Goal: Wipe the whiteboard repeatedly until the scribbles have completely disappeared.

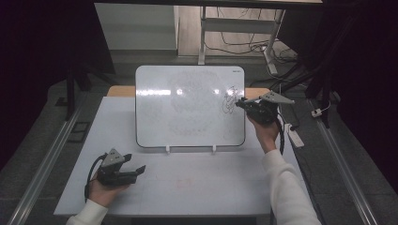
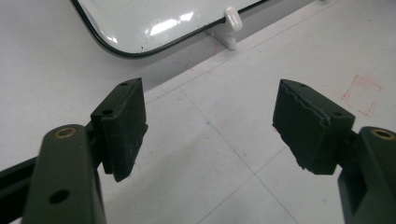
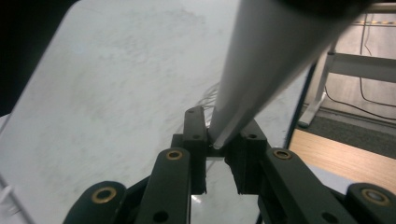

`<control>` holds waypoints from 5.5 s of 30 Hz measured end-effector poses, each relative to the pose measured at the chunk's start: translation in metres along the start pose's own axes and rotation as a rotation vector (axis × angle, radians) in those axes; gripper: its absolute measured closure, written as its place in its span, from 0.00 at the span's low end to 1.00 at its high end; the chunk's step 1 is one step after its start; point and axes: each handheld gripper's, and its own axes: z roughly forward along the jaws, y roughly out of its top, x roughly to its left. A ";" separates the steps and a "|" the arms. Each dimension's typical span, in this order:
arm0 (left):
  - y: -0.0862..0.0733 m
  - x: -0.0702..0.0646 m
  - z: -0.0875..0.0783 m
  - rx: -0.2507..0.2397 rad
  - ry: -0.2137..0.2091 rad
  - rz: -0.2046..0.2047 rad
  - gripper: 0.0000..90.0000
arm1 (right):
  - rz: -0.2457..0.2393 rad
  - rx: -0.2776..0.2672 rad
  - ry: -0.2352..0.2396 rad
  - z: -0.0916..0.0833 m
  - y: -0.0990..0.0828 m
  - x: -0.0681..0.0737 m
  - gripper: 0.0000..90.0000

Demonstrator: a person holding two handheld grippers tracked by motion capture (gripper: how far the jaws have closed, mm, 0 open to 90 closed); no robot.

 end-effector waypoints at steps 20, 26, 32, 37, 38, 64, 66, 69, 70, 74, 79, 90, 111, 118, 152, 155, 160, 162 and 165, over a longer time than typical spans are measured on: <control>0.000 0.000 0.000 -0.001 0.000 0.002 0.30 | -0.065 0.038 0.019 0.021 -0.003 -0.002 0.86; 0.000 0.002 -0.001 -0.008 0.001 -0.006 0.30 | -0.068 0.062 0.088 0.023 -0.010 0.003 0.86; 0.001 0.000 -0.001 -0.006 0.001 -0.002 0.30 | 0.007 -0.031 -0.005 0.024 0.009 -0.021 0.86; 0.000 0.001 -0.001 -0.007 0.003 -0.003 0.30 | 0.011 -0.049 0.022 0.038 0.019 -0.018 0.86; 0.000 0.001 -0.001 -0.007 0.003 -0.004 0.30 | -0.006 -0.039 0.046 0.042 0.019 -0.013 0.86; 0.001 0.000 -0.001 -0.008 0.001 -0.001 0.30 | 0.017 -0.064 0.002 0.044 0.028 -0.019 0.86; 0.001 -0.001 -0.001 -0.010 0.001 0.003 0.30 | 0.080 -0.099 -0.009 0.042 0.029 -0.027 0.86; 0.001 0.000 -0.001 -0.009 0.000 -0.002 0.30 | 0.008 -0.041 0.065 0.050 0.023 -0.011 0.86; 0.001 0.000 -0.001 -0.009 0.000 -0.002 0.30 | 0.008 -0.041 0.065 0.050 0.023 -0.011 0.86; 0.001 0.000 0.000 -0.007 0.000 -0.002 0.30 | -0.005 -0.055 0.026 0.049 0.026 -0.010 0.86; 0.001 0.000 -0.001 -0.009 0.000 0.002 0.30 | 0.023 -0.052 0.063 0.052 0.021 -0.006 0.86; 0.001 -0.001 0.000 -0.008 0.000 0.003 0.31 | -0.011 -0.018 0.058 0.046 0.013 -0.001 0.86; 0.001 -0.001 -0.001 -0.013 0.001 0.004 0.31 | 0.081 -0.092 -0.022 0.039 0.021 -0.025 0.86; 0.001 -0.002 -0.001 -0.012 -0.001 0.009 0.31 | 0.024 -0.051 0.042 0.043 0.015 -0.011 0.86; 0.002 -0.002 -0.001 -0.015 -0.001 0.009 0.31 | 0.052 -0.077 -0.050 0.026 0.007 -0.019 0.86; 0.002 -0.002 0.000 -0.014 -0.002 0.007 0.31 | 0.077 -0.078 -0.029 0.025 0.002 -0.017 0.86; 0.002 -0.002 0.001 -0.010 -0.002 0.010 0.31 | -0.007 -0.021 0.044 0.031 -0.005 0.004 0.86; 0.002 -0.003 0.000 -0.013 -0.001 0.012 0.31 | 0.067 -0.070 -0.029 0.023 -0.002 -0.017 0.86; 0.003 -0.002 0.001 -0.013 -0.001 0.009 0.31 | 0.072 -0.073 -0.028 0.023 -0.003 -0.015 0.86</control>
